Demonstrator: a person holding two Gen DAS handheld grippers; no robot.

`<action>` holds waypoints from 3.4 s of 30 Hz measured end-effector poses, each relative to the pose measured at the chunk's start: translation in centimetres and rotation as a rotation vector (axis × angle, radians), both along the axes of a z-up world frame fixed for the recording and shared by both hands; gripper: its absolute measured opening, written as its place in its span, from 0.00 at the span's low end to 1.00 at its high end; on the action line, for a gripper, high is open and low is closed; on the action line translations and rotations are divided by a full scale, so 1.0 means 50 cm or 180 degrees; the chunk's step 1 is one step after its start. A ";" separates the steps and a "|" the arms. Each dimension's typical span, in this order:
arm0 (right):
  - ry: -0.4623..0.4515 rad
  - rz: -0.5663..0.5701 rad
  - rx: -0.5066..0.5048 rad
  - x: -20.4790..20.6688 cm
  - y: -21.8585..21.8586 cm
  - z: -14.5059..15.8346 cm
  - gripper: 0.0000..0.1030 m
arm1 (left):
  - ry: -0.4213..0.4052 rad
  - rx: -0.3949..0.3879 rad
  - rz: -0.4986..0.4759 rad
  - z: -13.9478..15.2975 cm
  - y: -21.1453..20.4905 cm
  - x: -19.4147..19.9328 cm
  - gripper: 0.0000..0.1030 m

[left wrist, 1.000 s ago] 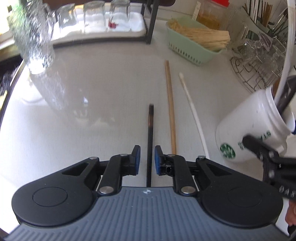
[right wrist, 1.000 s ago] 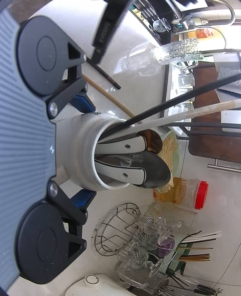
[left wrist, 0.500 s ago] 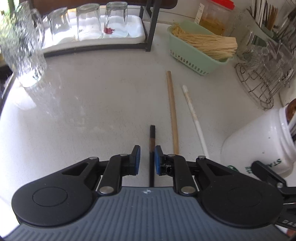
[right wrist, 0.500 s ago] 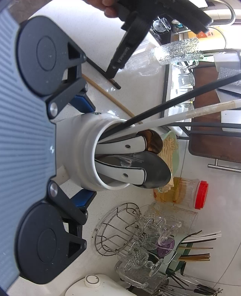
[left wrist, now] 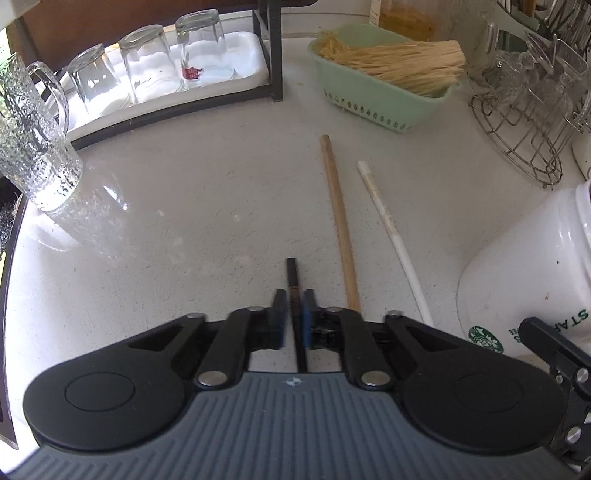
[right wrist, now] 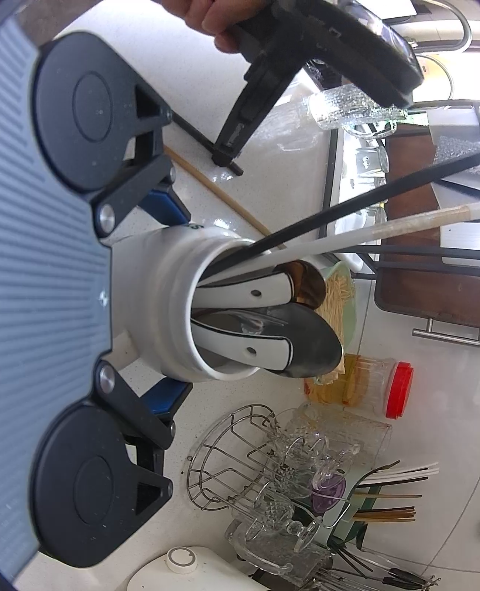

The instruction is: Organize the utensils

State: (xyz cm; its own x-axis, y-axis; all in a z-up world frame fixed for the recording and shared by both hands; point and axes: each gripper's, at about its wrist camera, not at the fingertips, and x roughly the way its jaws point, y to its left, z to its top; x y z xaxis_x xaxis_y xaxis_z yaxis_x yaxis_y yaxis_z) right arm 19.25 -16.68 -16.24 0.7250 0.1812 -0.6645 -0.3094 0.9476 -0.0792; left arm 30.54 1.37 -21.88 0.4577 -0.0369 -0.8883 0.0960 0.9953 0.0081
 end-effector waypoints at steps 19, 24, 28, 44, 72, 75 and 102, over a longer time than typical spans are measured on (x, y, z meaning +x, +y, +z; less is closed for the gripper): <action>0.0055 0.0032 0.0031 0.008 -0.005 -0.003 0.88 | -0.0378 -0.0281 0.0085 0.115 -0.008 -0.066 0.06; 0.0103 0.0051 0.0017 0.012 -0.003 -0.002 0.88 | -0.0432 -0.0352 0.0211 0.154 -0.002 -0.094 0.06; 0.0106 0.0077 0.0015 0.013 -0.001 -0.003 0.88 | -0.0544 -0.0286 0.0129 0.186 -0.017 -0.112 0.06; 0.0127 0.0176 -0.0041 0.015 0.001 -0.006 0.89 | -0.0787 -0.0484 0.0350 0.283 -0.018 -0.202 0.06; 0.0106 0.0175 -0.0055 0.011 0.001 -0.007 0.89 | -0.1147 -0.0538 0.0174 0.434 -0.009 -0.238 0.06; 0.0105 0.0171 -0.0055 0.011 0.002 -0.007 0.89 | -0.1189 -0.0547 0.0133 0.462 -0.010 -0.242 0.06; -0.0005 0.0281 -0.0024 0.004 -0.007 -0.012 0.89 | -0.1671 -0.0823 -0.0410 0.674 -0.110 -0.246 0.06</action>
